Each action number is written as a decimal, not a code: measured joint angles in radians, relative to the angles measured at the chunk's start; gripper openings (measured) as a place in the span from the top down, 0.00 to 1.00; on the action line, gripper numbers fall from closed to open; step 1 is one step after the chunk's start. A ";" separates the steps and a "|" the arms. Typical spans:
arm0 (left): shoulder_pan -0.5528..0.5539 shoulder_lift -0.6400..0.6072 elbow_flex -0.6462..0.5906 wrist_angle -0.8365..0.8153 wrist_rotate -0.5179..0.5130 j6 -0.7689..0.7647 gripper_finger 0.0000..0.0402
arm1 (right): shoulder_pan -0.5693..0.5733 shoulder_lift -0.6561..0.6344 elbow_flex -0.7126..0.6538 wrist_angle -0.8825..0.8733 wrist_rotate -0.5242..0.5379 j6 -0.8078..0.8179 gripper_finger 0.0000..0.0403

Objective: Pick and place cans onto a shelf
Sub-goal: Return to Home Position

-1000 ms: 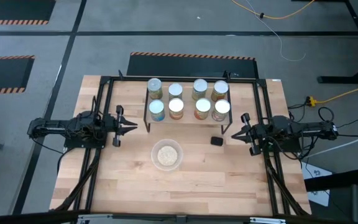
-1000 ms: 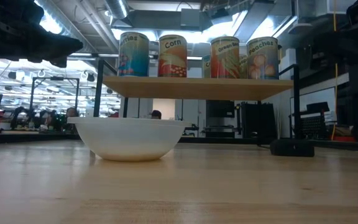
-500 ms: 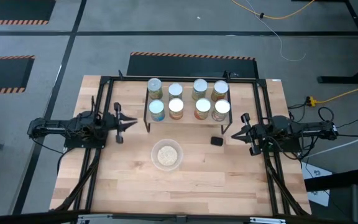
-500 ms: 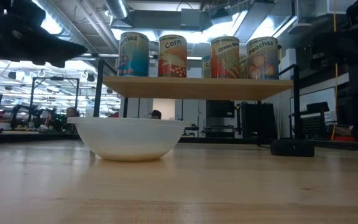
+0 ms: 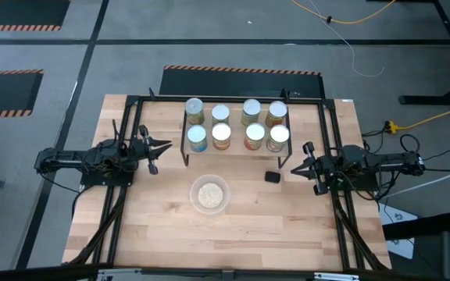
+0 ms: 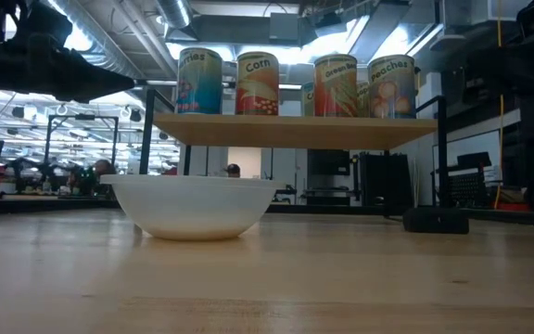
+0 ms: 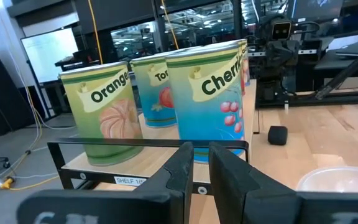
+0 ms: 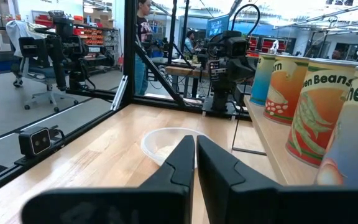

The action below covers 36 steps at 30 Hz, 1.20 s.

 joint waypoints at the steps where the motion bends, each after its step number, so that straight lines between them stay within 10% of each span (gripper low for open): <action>1: 0.000 0.000 0.000 0.000 0.000 0.000 0.89 | 0.000 0.000 0.000 0.000 0.000 0.000 0.94; 36: 0.000 0.000 0.000 0.001 -0.001 0.000 0.89 | -0.119 0.003 0.000 -0.001 -0.001 -0.076 0.94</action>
